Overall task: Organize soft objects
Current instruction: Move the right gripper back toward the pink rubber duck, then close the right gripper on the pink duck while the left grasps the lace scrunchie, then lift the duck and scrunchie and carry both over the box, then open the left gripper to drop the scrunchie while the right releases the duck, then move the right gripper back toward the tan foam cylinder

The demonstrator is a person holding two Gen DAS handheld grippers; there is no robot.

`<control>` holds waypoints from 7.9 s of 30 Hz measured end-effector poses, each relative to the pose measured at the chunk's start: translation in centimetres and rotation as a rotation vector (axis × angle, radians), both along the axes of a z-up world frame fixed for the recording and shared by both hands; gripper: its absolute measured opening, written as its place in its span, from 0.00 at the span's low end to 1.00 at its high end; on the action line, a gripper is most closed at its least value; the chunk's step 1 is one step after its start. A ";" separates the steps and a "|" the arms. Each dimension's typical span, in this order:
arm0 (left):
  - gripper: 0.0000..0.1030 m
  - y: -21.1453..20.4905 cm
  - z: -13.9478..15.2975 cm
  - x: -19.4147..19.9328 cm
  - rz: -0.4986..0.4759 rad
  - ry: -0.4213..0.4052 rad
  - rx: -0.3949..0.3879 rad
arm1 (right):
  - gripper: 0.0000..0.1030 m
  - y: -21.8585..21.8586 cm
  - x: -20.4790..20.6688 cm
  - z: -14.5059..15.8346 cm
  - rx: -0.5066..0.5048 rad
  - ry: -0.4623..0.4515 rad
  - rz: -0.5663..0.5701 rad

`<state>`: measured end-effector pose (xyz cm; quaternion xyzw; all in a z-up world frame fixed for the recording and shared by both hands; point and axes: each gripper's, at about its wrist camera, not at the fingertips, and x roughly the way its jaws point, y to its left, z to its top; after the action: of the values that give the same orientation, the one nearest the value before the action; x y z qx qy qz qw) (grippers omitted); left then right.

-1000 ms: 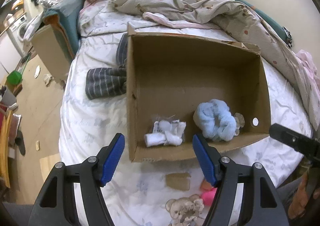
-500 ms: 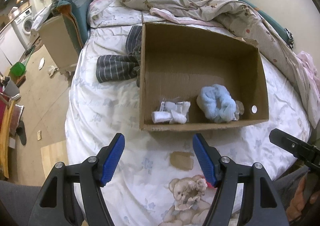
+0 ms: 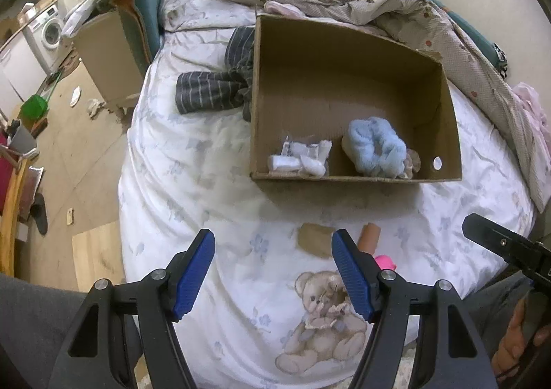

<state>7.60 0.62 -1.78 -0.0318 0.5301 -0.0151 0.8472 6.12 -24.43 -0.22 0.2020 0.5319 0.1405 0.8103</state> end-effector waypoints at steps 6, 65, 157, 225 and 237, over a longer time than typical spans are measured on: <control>0.66 0.6 -0.7 -0.8 0.021 0.028 0.012 | 0.76 0.5 -0.7 -0.7 -0.021 0.027 0.019; 0.42 -8.2 -11.0 -0.4 -0.238 0.363 -0.027 | 0.18 0.4 -0.1 -5.4 -0.014 0.172 0.020; 0.08 -2.7 -2.0 12.6 -0.096 -0.025 -0.068 | 0.17 -1.7 9.9 -2.7 -0.111 0.031 0.008; 0.64 -1.3 1.5 7.3 -0.049 -0.088 -0.034 | 0.80 -2.5 6.3 -0.1 -0.083 -0.028 -0.063; 0.64 -0.5 1.2 4.3 -0.016 -0.059 -0.033 | 0.80 -1.3 3.1 -0.9 -0.052 0.019 -0.063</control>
<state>11.88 0.09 -0.59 -0.0409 0.5048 -0.0315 0.8617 9.25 -25.72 -1.14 0.1988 0.5364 0.0993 0.8142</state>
